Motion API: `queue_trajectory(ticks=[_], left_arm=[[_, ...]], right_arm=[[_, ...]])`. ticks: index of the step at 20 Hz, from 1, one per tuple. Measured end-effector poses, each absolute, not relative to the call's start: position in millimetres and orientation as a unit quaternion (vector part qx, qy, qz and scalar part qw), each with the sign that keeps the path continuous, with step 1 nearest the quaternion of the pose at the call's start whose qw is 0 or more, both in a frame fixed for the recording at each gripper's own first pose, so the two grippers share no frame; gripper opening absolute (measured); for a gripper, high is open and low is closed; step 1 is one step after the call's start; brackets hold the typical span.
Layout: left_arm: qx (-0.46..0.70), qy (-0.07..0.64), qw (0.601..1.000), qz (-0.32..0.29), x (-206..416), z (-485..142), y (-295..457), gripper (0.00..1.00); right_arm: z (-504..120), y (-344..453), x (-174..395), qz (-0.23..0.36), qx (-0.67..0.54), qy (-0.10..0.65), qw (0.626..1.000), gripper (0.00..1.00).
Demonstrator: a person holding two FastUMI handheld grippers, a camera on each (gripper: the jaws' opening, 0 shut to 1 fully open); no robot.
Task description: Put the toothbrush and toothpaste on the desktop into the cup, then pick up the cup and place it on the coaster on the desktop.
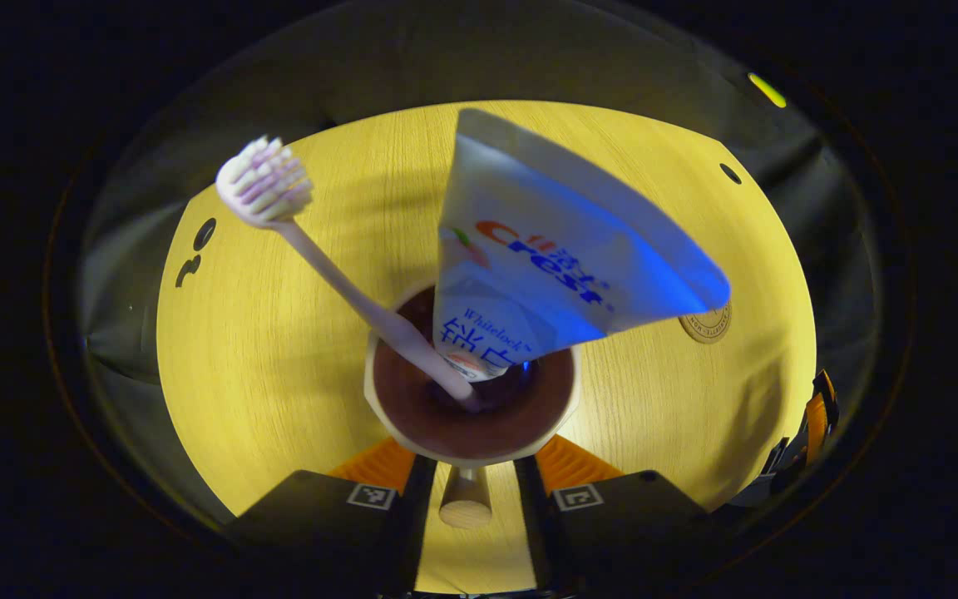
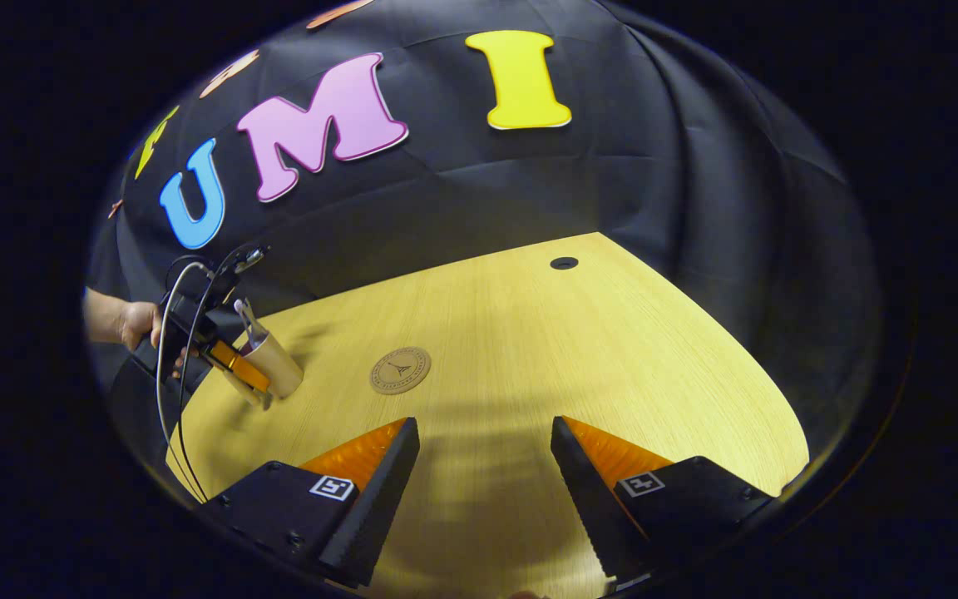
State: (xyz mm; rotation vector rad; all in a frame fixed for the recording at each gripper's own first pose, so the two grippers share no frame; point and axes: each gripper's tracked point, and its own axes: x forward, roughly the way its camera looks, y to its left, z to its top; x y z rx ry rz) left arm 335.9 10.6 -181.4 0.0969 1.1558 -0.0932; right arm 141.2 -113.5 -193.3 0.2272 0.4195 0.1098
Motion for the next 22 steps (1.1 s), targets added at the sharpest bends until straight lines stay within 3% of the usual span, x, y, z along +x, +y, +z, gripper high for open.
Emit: queue_trajectory(ticks=[2, 4, 5, 9, 10, 11, 13, 22], left_arm=[[0.042, 0.555, 0.830, -0.039, 333.1, -182.4, 10.2, 0.31], [0.048, 0.557, 0.828, -0.039, 332.4, -183.0, 8.8, 0.30], [0.047, 0.556, 0.829, -0.038, 332.4, -183.4, 6.9, 0.25], [0.041, 0.547, 0.835, -0.039, 330.6, -181.3, 0.2, 0.24], [0.046, 0.546, 0.835, -0.044, 329.0, -179.8, -2.6, 0.27], [0.051, 0.544, 0.836, -0.046, 329.6, -177.8, -4.0, 0.23], [0.063, 0.534, 0.841, -0.056, 331.4, -170.9, -12.6, 0.23], [0.128, 0.517, 0.834, -0.146, 330.4, -141.1, -97.6, 0.23]], right_arm=[[-194.0, -125.7, 144.9, 0.041, 0.126, 0.207, 0.969, 0.98], [-191.5, -136.3, 146.0, 0.030, 0.131, 0.199, 0.971, 0.98], [-190.6, -141.9, 146.9, 0.025, 0.131, 0.197, 0.971, 0.98], [-188.4, -159.9, 144.7, 0.005, 0.136, 0.197, 0.971, 0.98], [-186.7, -162.8, 142.4, 0.002, 0.135, 0.196, 0.971, 0.98], [-185.7, -165.3, 142.0, 0.000, 0.132, 0.195, 0.972, 0.98], [-180.3, -169.7, 140.7, -0.004, 0.129, 0.185, 0.974, 0.98], [-180.3, -185.7, 130.1, -0.023, 0.144, 0.170, 0.975, 0.99]])
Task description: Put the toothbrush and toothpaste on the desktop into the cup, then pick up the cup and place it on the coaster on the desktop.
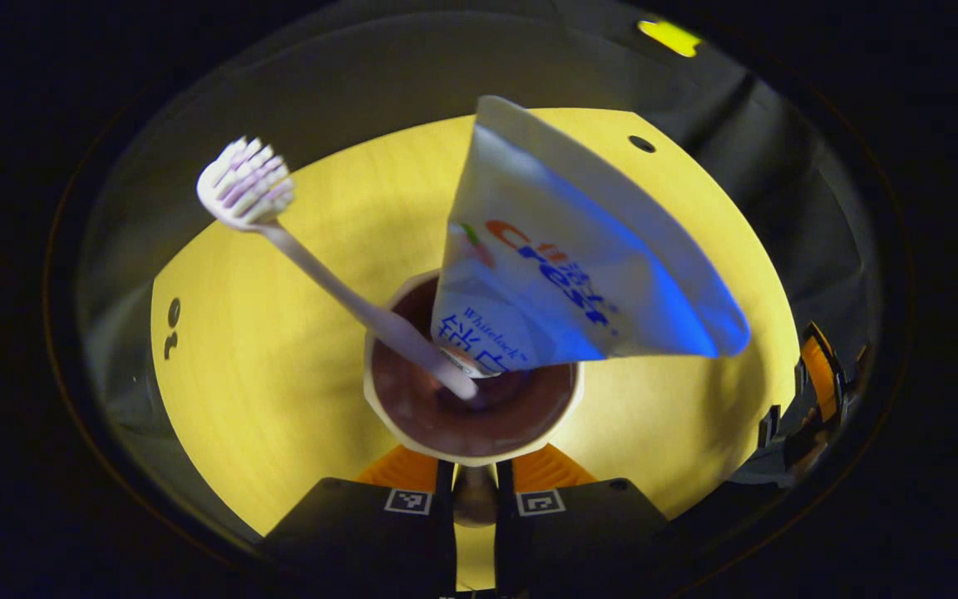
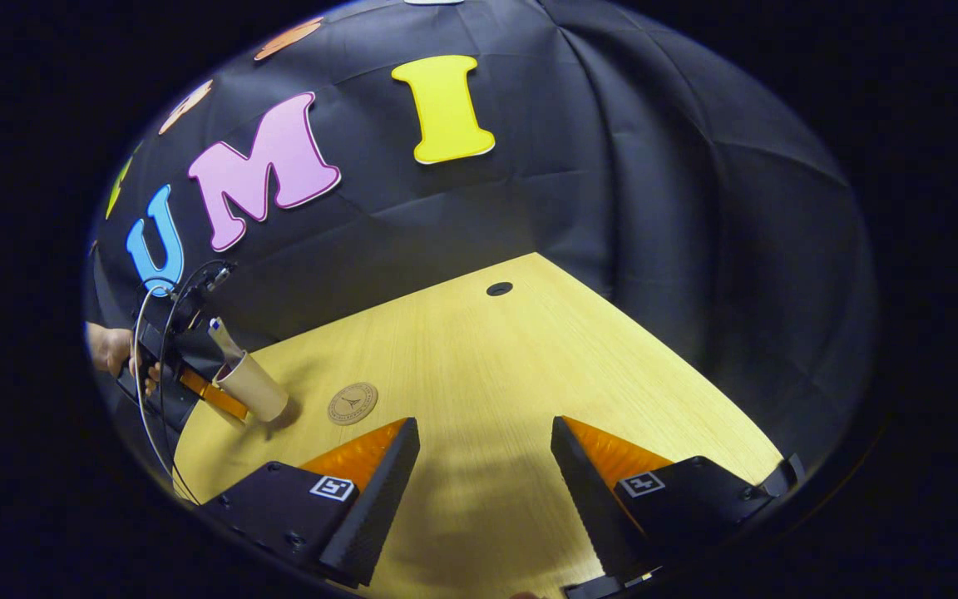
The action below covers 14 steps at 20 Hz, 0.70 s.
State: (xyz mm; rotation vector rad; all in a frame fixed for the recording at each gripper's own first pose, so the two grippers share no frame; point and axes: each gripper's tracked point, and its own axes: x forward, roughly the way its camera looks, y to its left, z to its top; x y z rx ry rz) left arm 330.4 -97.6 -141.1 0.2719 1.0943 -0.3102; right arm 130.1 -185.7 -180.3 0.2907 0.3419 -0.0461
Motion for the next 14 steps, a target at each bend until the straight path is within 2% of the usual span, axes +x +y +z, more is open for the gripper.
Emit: queue_trajectory(ticks=[8, 12, 13, 14], left_arm=[[0.179, 0.516, 0.814, -0.196, 346.4, -151.0, -175.0, 0.23], [0.195, 0.519, 0.807, -0.202, 352.7, -159.7, -196.5, 0.23], [0.197, 0.520, 0.806, -0.203, 354.5, -161.9, -200.1, 0.27], [0.199, 0.521, 0.805, -0.203, 355.3, -164.4, -202.3, 0.23]], right_arm=[[-192.4, -230.6, 97.8, -0.073, 0.159, 0.176, 0.969, 0.98], [-196.4, -250.2, 85.0, -0.092, 0.164, 0.177, 0.966, 0.98], [-195.6, -253.5, 83.6, -0.095, 0.164, 0.177, 0.966, 0.98], [-195.5, -256.7, 82.6, -0.098, 0.163, 0.176, 0.966, 0.98]])
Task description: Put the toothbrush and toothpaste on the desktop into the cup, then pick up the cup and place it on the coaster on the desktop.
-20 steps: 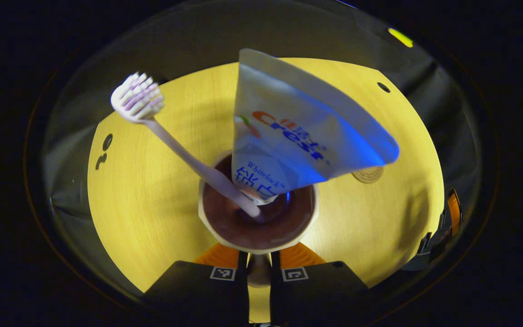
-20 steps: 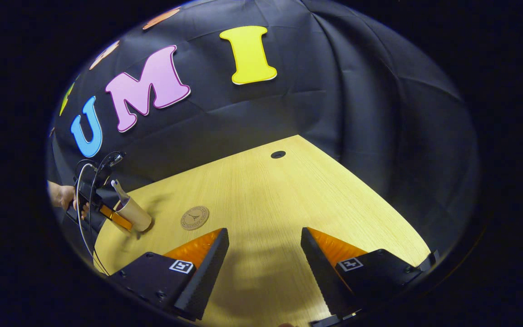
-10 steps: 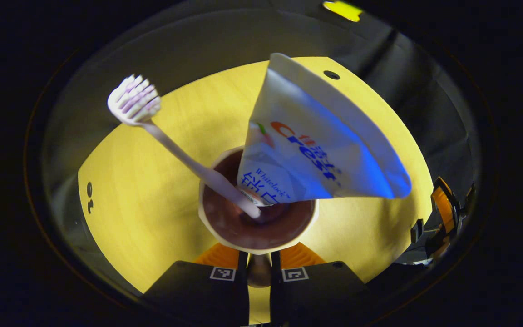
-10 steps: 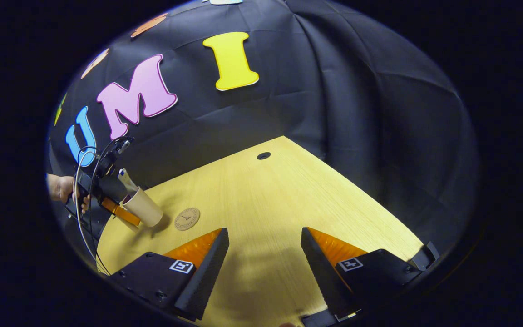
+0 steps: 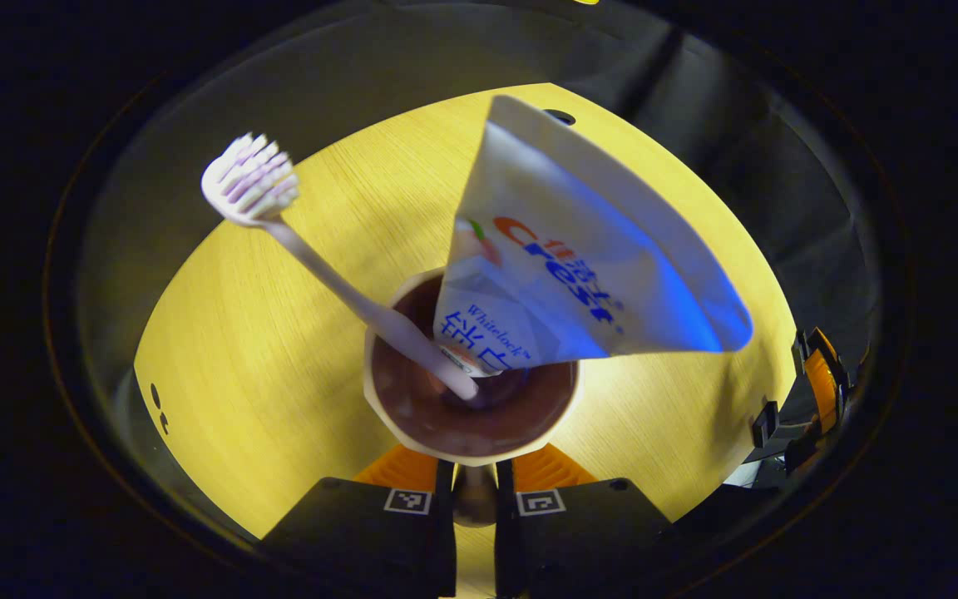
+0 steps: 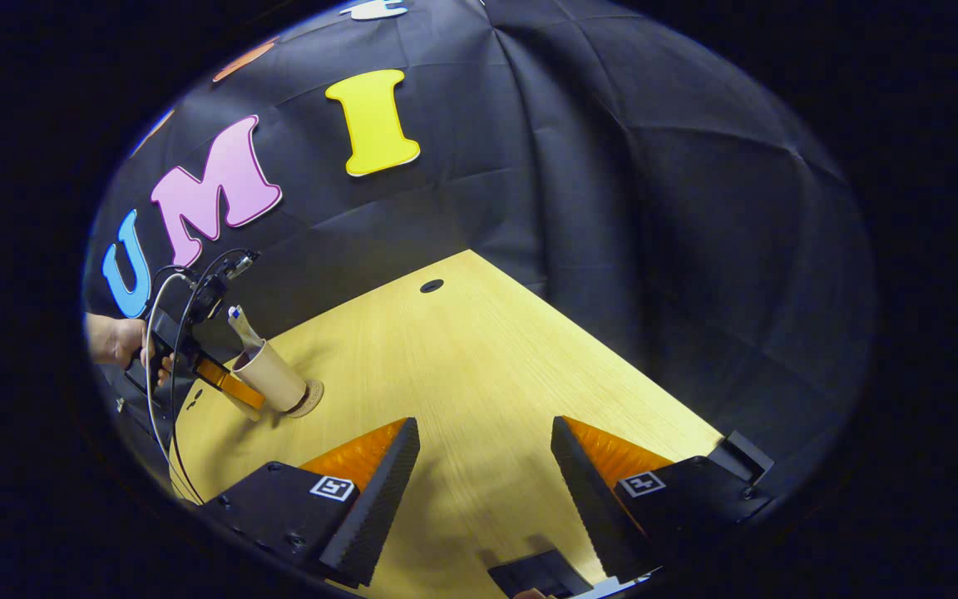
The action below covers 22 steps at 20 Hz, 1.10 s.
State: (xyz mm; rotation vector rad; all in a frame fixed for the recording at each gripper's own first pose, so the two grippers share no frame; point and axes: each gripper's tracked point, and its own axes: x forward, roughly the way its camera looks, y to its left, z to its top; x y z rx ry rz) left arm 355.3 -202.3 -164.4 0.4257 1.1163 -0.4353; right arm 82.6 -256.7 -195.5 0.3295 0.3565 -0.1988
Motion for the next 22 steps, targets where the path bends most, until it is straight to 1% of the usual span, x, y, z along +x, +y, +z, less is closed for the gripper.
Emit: queue_trajectory(ticks=[5, 6, 7, 9, 13, 14, 15, 16, 17, 18, 19, 20, 22], left_arm=[[0.216, 0.528, 0.797, -0.201, 359.1, -170.8, -209.5, 0.23], [0.219, 0.528, 0.796, -0.198, 360.4, -172.0, -211.0, 0.29], [0.222, 0.525, 0.798, -0.195, 360.1, -170.7, -209.4, 0.24], [0.222, 0.523, 0.800, -0.192, 359.0, -169.7, -210.9, 0.25], [0.223, 0.519, 0.803, -0.189, 362.8, -167.9, -211.7, 0.30], [0.225, 0.516, 0.806, -0.185, 362.3, -165.5, -208.5, 0.34], [0.224, 0.510, 0.810, -0.182, 363.6, -163.0, -207.5, 0.35], [0.218, 0.505, 0.815, -0.182, 363.6, -159.8, -207.0, 0.53], [0.212, 0.502, 0.819, -0.181, 362.1, -156.3, -206.8, 0.62], [0.203, 0.500, 0.822, -0.181, 358.3, -153.4, -205.4, 0.82], [0.195, 0.495, 0.828, -0.179, 355.0, -148.6, -202.0, 0.87], [0.180, 0.490, 0.834, -0.180, 350.3, -141.7, -199.6, 0.99], [0.146, 0.468, 0.853, -0.180, 338.0, -123.2, -195.9, 1.00]], right_arm=[[-199.8, -264.5, 75.1, -0.109, 0.167, 0.181, 0.963, 0.98], [-201.3, -263.8, 74.4, -0.108, 0.168, 0.183, 0.963, 0.98], [-202.0, -262.4, 74.1, -0.107, 0.167, 0.184, 0.963, 0.98], [-202.4, -258.7, 72.3, -0.103, 0.158, 0.187, 0.964, 0.98], [-202.0, -247.0, 72.0, -0.085, 0.153, 0.190, 0.966, 0.98], [-202.3, -244.4, 72.1, -0.082, 0.153, 0.193, 0.966, 0.98], [-202.7, -242.0, 72.4, -0.079, 0.153, 0.195, 0.966, 0.98], [-200.5, -240.4, 72.8, -0.076, 0.154, 0.195, 0.966, 0.98], [-198.1, -238.6, 73.3, -0.074, 0.157, 0.194, 0.966, 0.98], [-195.5, -235.1, 74.9, -0.070, 0.159, 0.194, 0.966, 0.98], [-192.3, -232.4, 76.5, -0.066, 0.159, 0.193, 0.966, 0.98], [-188.3, -229.5, 77.5, -0.061, 0.157, 0.191, 0.967, 0.98], [-178.5, -222.2, 80.3, -0.049, 0.150, 0.188, 0.969, 0.98]])
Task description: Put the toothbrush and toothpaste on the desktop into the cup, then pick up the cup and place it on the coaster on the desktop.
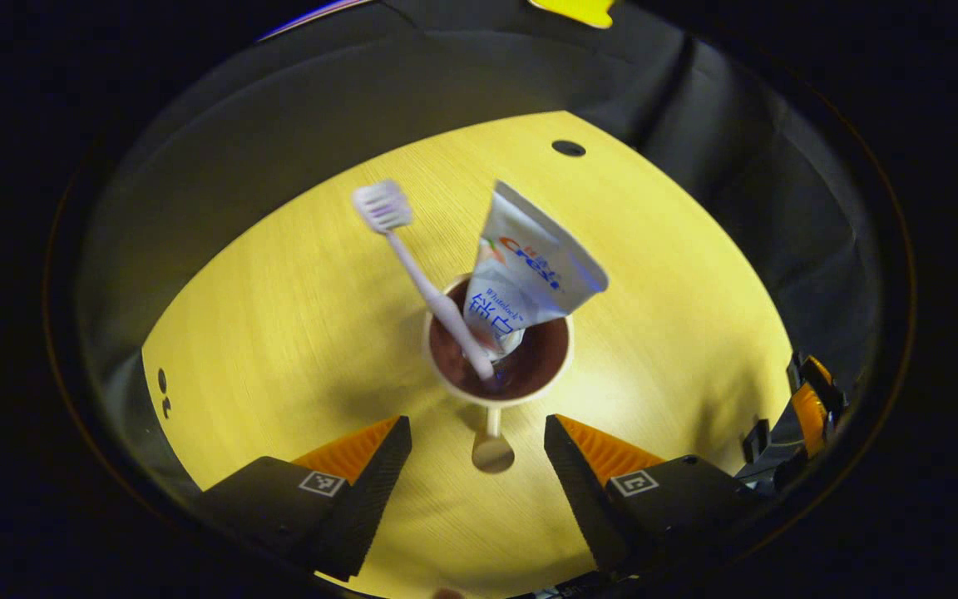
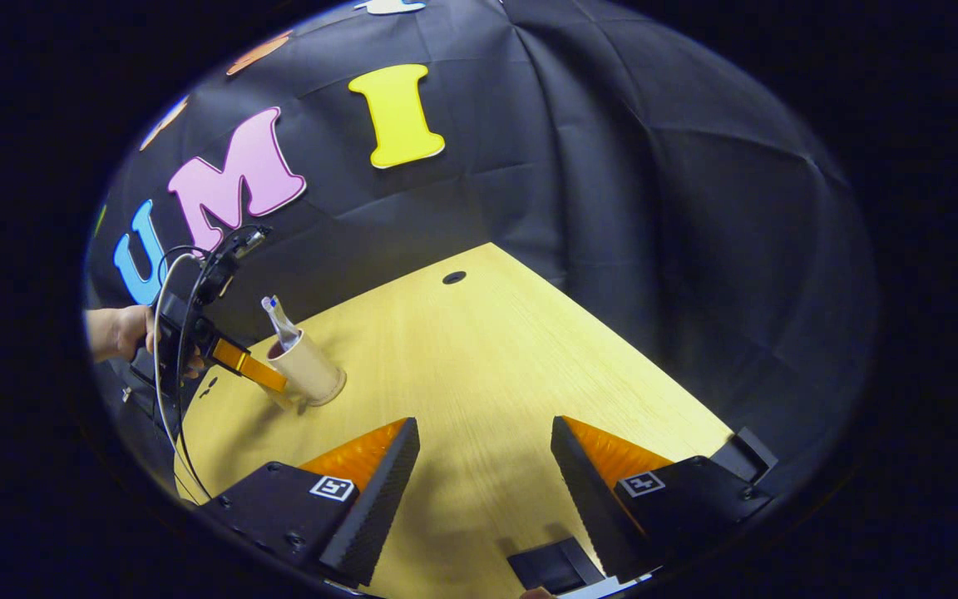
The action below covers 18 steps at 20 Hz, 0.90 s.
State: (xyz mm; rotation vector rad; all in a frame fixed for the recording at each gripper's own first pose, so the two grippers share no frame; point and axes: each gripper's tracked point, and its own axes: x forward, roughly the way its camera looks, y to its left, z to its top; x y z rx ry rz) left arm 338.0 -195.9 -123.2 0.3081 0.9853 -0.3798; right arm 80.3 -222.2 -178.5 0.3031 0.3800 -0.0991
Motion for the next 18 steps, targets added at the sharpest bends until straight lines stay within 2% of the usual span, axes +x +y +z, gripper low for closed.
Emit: queue_trajectory(ticks=[10, 18], left_arm=[[-0.011, 0.261, 0.956, -0.132, 227.0, -29.9, -123.4, 0.98], [-0.037, 0.076, 0.994, -0.063, 100.5, 0.1, -45.0, 0.98]], right_arm=[[-109.0, -175.9, 70.5, -0.001, 0.098, 0.163, 0.982, 0.98], [-73.1, -81.8, 22.3, 0.067, 0.056, 0.161, 0.983, 0.98]])
